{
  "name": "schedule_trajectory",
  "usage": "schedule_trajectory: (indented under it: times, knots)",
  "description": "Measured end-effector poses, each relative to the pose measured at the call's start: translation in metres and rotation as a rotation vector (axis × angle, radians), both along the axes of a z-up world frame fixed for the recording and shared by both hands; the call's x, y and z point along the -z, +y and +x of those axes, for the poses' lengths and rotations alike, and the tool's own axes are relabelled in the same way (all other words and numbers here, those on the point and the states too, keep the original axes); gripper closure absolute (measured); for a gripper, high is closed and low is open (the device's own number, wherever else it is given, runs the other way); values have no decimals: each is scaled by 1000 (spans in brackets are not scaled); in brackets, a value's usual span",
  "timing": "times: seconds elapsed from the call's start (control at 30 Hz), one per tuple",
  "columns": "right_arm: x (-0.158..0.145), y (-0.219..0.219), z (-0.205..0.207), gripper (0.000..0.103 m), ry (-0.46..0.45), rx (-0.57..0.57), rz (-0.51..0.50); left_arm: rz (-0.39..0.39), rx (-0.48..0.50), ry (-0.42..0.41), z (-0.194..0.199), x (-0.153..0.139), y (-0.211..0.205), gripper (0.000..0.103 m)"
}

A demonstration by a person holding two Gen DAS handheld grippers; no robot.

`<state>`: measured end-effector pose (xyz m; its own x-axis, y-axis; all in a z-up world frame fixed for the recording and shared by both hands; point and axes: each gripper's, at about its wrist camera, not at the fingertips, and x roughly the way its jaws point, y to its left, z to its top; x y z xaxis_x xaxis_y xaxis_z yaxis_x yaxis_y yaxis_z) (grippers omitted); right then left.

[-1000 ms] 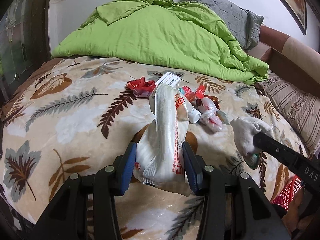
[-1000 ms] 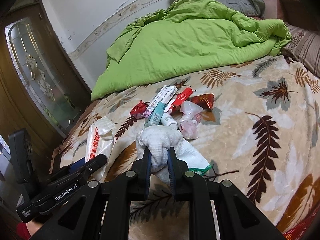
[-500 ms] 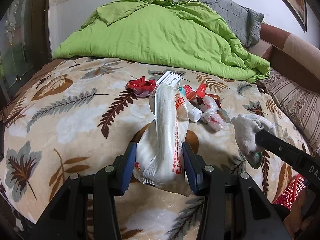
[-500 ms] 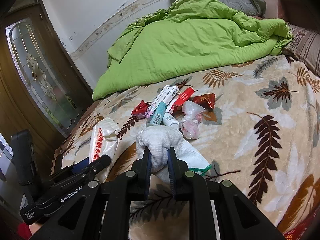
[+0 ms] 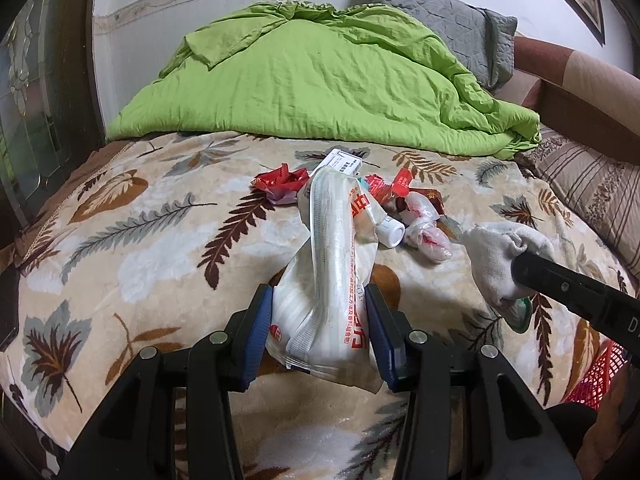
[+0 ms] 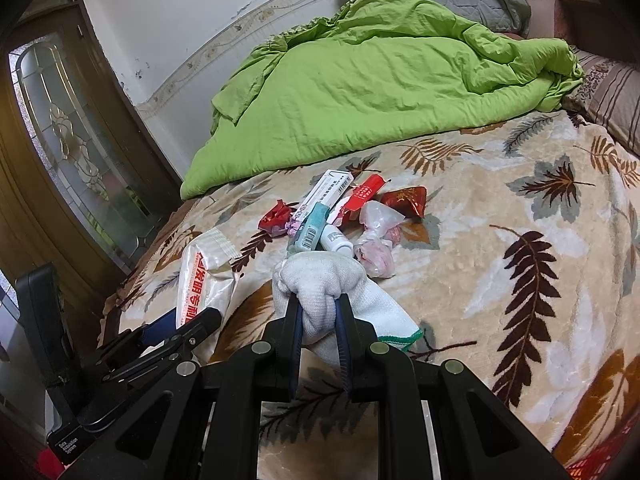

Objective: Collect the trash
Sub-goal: 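Hold the sock and the plastic bag lifted above the bed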

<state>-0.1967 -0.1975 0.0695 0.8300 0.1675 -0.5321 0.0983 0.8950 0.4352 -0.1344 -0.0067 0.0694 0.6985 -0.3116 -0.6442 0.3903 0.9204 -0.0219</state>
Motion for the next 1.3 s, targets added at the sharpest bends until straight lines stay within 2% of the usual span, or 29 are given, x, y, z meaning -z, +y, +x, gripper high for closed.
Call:
schedule_trajectory:
  times: [1.3]
  knots:
    - [0, 0, 1, 85, 1, -3, -1, 18, 7, -15, -2, 0, -5, 58]
